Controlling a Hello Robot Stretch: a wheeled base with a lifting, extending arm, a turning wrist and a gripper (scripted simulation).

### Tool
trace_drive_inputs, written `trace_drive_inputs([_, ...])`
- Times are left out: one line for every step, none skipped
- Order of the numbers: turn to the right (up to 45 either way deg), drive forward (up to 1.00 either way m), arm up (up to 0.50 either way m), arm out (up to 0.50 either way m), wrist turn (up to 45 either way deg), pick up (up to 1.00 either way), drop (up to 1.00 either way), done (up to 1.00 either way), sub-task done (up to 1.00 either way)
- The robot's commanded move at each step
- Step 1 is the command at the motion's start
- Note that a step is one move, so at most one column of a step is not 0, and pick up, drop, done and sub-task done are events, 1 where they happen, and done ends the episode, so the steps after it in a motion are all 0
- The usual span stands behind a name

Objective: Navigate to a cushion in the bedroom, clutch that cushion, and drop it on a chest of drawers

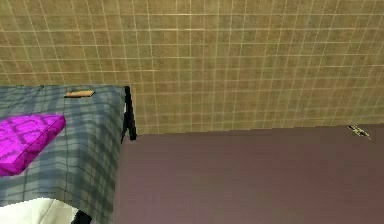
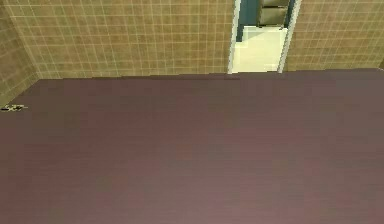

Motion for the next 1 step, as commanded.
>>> trace_drive_inputs([9.0,0.00,0.00,0.00,0.0,0.00,0.00,0.00,0.00])
